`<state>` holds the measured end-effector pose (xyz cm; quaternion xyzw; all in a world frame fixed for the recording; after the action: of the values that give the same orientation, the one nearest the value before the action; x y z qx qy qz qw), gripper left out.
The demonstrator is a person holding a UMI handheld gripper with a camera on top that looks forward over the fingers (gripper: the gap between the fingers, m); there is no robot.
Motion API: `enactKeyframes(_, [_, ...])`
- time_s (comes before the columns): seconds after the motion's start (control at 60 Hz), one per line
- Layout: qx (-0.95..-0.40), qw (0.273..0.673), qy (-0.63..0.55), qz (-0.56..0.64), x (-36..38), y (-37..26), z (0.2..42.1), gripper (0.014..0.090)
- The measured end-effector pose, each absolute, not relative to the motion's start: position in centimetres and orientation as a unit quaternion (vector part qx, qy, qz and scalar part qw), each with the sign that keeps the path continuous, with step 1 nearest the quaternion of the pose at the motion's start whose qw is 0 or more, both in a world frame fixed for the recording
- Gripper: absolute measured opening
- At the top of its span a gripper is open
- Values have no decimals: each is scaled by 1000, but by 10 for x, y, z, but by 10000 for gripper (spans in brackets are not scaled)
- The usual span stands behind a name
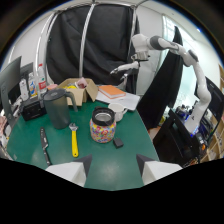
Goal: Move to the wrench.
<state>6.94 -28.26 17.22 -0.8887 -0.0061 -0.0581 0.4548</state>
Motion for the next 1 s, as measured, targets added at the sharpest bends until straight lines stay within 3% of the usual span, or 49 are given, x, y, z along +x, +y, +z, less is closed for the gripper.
enactKeyframes(0.4, [-907, 419, -45, -7, 2, -301, 133, 849])
enactKeyframes(1.0, [-910, 411, -46, 30, -96, -161, 41, 851])
